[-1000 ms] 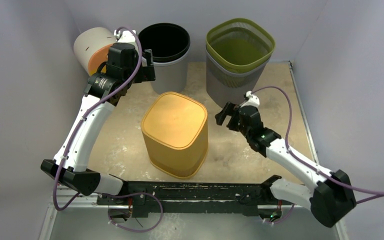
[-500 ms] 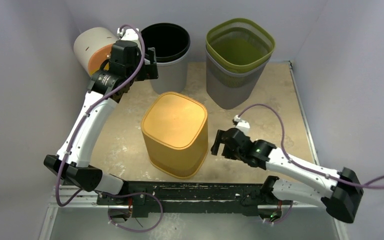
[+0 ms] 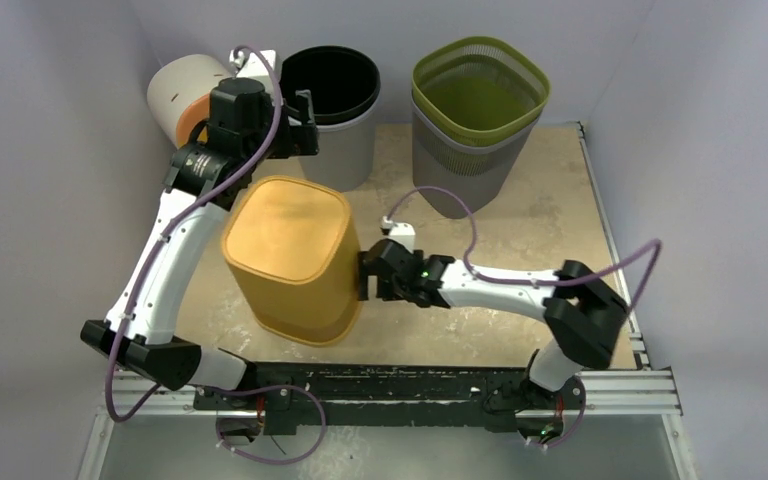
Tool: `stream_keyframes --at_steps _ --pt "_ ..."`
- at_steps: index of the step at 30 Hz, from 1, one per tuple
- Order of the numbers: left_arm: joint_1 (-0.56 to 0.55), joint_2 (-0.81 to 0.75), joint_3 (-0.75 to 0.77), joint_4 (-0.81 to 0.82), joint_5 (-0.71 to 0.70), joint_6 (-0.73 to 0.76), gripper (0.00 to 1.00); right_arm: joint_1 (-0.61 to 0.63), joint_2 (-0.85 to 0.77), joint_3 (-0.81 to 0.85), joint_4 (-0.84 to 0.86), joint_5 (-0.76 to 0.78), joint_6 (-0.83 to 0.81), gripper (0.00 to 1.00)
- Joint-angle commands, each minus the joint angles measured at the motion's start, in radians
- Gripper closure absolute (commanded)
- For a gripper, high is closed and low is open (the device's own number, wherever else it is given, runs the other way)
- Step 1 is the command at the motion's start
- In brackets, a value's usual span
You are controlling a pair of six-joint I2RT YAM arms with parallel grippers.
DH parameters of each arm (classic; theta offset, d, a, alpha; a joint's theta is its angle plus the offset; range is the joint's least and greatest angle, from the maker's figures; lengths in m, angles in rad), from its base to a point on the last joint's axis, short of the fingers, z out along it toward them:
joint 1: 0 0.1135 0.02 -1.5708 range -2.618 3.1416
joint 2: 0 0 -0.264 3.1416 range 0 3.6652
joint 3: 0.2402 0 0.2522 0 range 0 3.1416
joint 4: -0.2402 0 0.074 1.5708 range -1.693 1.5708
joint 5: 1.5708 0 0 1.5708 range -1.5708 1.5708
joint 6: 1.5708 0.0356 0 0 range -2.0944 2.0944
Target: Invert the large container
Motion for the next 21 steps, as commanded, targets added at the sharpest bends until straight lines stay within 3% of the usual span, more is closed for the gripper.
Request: stream_keyframes --at_steps 1,10,21 --pt "-0.003 -0.09 0.062 0.155 0.117 -0.024 0.04 0.005 0.181 0.215 0.185 -0.01 -0.199 0.0" --pt "-0.003 -0.116 0.039 0.228 0.222 -0.056 0.04 0.005 0.539 0.634 0.302 -0.177 -0.349 0.0" --pt "-0.003 -0.126 -0.067 0.247 0.21 -0.02 0.04 0.006 0.769 0.888 0.517 -0.512 -0.438 0.0"
